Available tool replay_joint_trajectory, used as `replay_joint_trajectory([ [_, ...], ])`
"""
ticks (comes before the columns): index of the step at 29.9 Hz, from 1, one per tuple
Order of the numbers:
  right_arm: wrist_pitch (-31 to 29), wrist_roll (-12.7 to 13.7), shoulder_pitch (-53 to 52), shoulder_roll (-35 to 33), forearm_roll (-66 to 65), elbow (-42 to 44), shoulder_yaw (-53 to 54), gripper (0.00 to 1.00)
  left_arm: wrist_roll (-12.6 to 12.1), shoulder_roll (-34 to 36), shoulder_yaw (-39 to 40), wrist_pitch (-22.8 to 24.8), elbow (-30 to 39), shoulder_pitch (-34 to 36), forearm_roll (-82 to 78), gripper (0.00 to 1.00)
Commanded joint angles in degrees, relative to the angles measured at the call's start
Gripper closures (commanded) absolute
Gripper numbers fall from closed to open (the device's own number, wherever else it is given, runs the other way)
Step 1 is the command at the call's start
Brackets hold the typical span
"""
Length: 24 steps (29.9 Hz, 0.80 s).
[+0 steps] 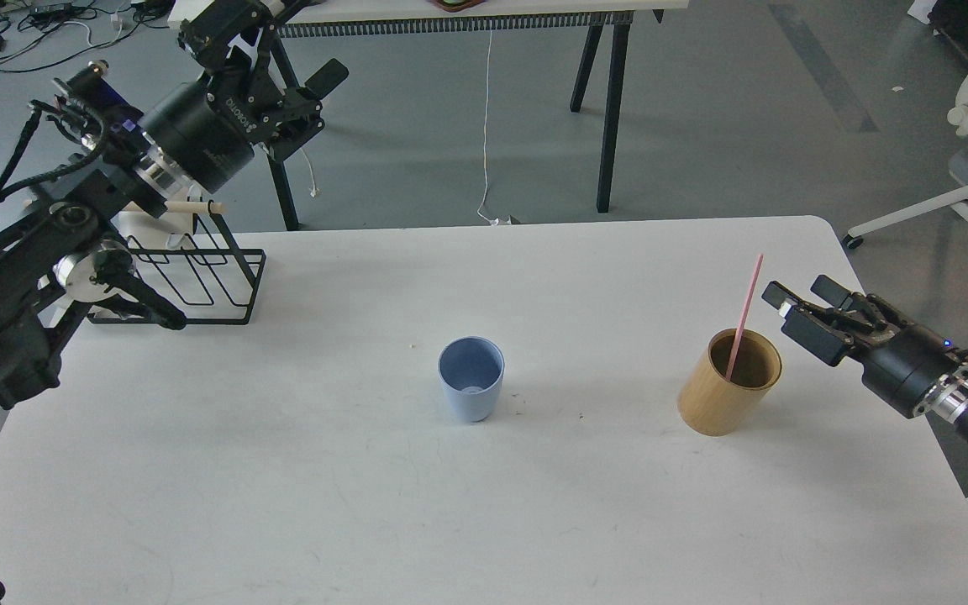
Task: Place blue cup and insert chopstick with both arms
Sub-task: 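Reach the right gripper to the pink stick in the tan cup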
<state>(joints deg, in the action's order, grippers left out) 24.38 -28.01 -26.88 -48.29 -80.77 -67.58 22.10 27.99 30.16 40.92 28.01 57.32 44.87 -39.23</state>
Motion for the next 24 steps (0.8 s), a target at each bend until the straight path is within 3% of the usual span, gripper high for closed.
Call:
replay_joint_trajectory([
  [1,0.05,0.01,-1.24,3.02,0.0,3.49,0.04,0.08,0.01,-0.1,0.12,-0.01,0.07,-0.49,-0.06,0.06],
  [10,0.05,0.01,-3.62,8.83,0.0,7.99,-0.13,0.36,0.01,-0.1,0.21,-0.01,-0.01,-0.58,0.03,0.06],
  [24,0.05,0.01,-3.44,8.74,0.26,7.28,-0.4,0.73,0.01,-0.37,0.21,-0.01,-0.1,-0.58,0.03,0.06],
])
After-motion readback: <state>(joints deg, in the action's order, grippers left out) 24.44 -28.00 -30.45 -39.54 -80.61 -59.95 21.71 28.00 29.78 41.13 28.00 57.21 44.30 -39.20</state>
